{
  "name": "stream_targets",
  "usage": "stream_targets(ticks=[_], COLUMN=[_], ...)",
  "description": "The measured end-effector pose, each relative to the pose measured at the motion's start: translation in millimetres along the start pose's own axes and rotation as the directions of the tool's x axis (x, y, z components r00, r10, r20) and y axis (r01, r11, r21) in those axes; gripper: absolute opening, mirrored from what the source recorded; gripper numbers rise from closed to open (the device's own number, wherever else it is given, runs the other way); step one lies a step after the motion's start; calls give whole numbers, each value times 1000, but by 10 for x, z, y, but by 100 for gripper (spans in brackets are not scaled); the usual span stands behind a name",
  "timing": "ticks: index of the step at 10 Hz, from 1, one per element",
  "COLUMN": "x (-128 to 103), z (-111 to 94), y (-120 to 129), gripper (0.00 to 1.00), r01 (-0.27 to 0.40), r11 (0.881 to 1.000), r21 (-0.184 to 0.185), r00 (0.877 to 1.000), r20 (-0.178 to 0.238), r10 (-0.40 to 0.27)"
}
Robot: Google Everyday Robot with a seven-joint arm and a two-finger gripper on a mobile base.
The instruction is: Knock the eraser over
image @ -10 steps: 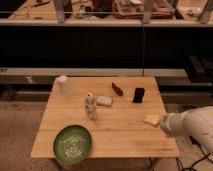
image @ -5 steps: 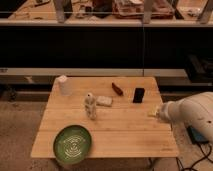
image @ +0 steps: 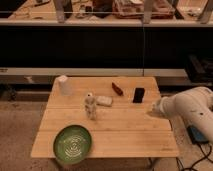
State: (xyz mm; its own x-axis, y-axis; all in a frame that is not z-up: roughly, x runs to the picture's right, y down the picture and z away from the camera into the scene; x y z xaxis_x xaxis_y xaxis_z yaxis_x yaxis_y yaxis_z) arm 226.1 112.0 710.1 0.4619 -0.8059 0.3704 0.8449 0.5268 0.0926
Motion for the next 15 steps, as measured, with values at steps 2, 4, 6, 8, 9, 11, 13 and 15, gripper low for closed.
stream_targets(ticks=[2,4,6,8,9,11,13,15], x=[12,56,171,282,304,335,419,583], z=[241,468,663,851,926,1093,1169,1191], y=[-107,-172,-127,-16,4,-37,-29,69], gripper=[0,0,0,0,0,0,0,0], r01=[-7,-14,-57,-116,-137,-154,-140,-135], r11=[1000,999,997,992,989,984,982,980], r21=[29,40,44,48,54,92,128,145], r00=[1000,1000,998,993,991,987,987,986], r20=[8,-2,-15,-8,5,57,101,120], r10=[7,14,58,116,136,149,127,118])
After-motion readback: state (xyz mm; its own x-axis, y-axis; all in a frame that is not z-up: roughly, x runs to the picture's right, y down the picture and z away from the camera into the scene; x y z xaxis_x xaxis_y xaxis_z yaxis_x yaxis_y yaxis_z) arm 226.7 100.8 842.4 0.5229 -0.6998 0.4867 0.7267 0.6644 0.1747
